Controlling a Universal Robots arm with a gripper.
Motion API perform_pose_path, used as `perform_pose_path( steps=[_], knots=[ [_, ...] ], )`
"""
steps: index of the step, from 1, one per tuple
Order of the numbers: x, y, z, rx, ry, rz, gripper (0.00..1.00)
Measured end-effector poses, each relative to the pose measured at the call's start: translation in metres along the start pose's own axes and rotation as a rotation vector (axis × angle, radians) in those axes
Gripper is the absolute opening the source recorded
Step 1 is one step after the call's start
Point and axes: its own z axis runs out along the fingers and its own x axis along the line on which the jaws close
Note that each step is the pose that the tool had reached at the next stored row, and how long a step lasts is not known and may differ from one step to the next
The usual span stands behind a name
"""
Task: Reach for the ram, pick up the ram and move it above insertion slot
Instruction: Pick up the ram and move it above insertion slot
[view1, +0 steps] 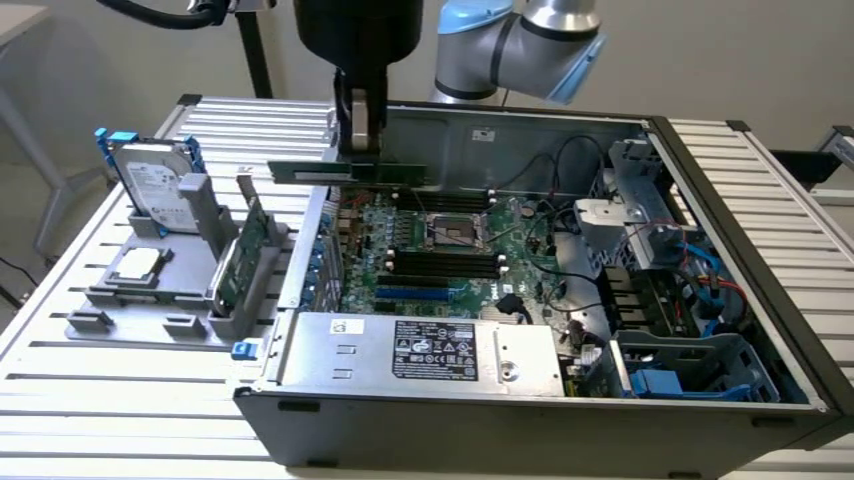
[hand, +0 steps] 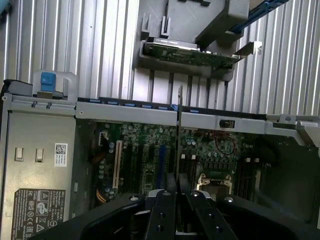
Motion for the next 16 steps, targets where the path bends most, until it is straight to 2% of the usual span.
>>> perform_pose_path(
  steps=[5, 13, 16],
  knots=[
    [0.002, -0.0146, 0.0003, 0.0069, 0.0006, -0.002, 0.13],
    [0.008, -0.0491, 0.0031, 0.0082, 0.0006, -0.003, 0.13],
    [0.01, -0.0551, 0.0066, 0.0102, 0.0009, -0.003, 0.13]
  ],
)
